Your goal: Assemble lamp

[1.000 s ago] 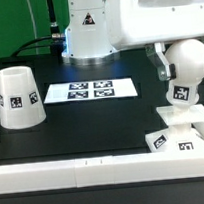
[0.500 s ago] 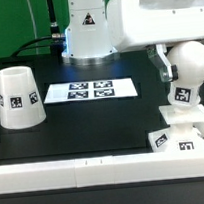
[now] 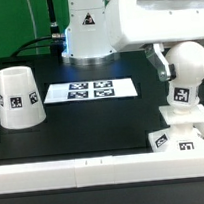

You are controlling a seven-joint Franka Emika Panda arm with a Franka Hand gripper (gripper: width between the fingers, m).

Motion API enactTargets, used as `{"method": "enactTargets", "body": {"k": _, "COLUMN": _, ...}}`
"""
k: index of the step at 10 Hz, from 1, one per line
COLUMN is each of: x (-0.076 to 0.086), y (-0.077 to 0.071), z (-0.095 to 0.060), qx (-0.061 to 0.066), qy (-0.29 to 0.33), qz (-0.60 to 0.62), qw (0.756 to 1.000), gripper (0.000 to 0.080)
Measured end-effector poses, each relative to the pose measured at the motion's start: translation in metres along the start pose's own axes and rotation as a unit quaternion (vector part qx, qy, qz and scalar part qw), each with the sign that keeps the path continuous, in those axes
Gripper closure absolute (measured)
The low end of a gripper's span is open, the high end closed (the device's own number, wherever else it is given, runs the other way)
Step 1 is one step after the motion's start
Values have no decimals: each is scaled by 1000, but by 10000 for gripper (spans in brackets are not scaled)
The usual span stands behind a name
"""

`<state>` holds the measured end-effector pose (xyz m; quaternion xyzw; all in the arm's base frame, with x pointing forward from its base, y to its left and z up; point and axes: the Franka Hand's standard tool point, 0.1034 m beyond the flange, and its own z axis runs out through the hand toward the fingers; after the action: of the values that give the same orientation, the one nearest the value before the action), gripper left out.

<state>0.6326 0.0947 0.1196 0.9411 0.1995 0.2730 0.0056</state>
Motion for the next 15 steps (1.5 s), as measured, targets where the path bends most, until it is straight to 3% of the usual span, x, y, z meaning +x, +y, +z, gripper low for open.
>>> {"method": "enactTargets", "body": {"k": 1, "x": 0, "y": 0, "z": 0, "qx": 0, "qy": 0, "qz": 0, "qw": 1000, "gripper": 129}}
{"method": "enactTargets", "body": {"k": 2, "x": 0, "y": 0, "z": 0, "qx": 0, "qy": 0, "qz": 0, "qw": 1000, "gripper": 109}}
{"method": "enactTargets", "body": {"k": 6, "x": 2, "y": 1, "z": -15, "qx": -2, "qy": 3, "qz": -4, "qw": 1000, "gripper": 101}}
{"method": "enactTargets", "body": {"k": 10, "x": 19, "y": 5, "z": -39, "qx": -1, "qy": 2, "qz": -6, "qw": 1000, "gripper": 101}}
{"method": "enactTargets", "body": {"k": 11, "x": 15, "y": 4, "z": -36, "qx": 0, "qy": -1, "qz": -6, "qw": 1000, "gripper": 101}}
{"method": "enactTargets", "body": {"k": 14, "x": 2, "y": 2, "z": -24, "qx": 10, "qy": -33, "qz": -4, "qw": 999, "gripper": 101}}
{"method": "enactTargets", "body": {"k": 15, "x": -6, "y": 0, "z": -20, "qx": 28, "qy": -89, "qz": 1, "qw": 996, "gripper": 101}}
